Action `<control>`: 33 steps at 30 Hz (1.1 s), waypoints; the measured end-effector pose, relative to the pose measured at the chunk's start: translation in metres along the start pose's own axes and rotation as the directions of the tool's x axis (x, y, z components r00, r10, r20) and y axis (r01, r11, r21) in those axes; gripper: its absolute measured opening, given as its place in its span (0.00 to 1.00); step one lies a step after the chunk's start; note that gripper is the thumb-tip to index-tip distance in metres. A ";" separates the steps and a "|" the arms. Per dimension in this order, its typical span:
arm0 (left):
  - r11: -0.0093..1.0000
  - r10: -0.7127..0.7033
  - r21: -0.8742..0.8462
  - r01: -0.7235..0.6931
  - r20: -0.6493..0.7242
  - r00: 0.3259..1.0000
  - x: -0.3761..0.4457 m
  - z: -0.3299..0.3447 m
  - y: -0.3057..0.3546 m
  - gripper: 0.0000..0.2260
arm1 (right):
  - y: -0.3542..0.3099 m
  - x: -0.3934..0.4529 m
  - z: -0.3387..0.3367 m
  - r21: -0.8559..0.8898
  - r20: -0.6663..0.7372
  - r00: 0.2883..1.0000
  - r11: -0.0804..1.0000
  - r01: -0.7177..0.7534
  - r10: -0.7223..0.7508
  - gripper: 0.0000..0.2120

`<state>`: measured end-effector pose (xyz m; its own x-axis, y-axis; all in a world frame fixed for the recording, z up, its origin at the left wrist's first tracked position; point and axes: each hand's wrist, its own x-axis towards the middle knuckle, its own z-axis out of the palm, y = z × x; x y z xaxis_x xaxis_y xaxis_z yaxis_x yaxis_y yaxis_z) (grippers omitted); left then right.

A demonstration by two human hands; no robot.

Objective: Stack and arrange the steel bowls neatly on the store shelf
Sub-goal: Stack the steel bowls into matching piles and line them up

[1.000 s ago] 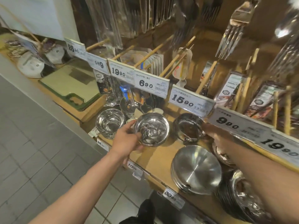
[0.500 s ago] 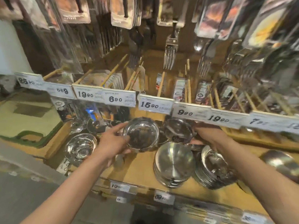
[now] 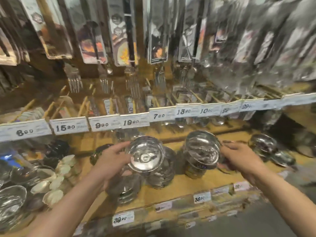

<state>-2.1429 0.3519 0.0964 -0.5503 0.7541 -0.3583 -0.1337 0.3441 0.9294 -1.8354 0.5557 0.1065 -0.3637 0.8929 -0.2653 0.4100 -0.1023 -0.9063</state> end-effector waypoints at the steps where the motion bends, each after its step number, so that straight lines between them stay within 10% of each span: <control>1: 1.000 0.013 0.019 -0.013 0.002 1.000 -0.004 0.012 0.000 0.28 | 0.011 -0.007 -0.022 0.028 -0.038 0.999 1.000 -0.013 0.015 0.07; 13: 0.997 0.001 -0.072 -0.002 -0.009 1.000 -0.043 0.165 0.002 0.24 | 0.091 -0.049 -0.193 0.090 -0.172 0.981 0.994 -0.069 0.083 0.09; 22: 0.999 -0.003 -0.034 0.002 -0.019 1.000 -0.048 0.211 0.012 0.23 | 0.104 -0.041 -0.212 0.087 -0.118 0.990 0.994 -0.061 0.071 0.21; 33: 0.999 -0.029 -0.015 0.031 0.080 0.996 0.008 0.241 0.040 0.18 | 0.096 0.032 -0.230 0.083 -0.137 0.987 0.994 -0.075 0.086 0.10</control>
<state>-1.9539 0.5064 0.1092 -0.4781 0.7863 -0.3914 -0.1630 0.3585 0.9192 -1.6149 0.6751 0.0870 -0.2087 0.9325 -0.2949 0.3658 -0.2052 -0.9078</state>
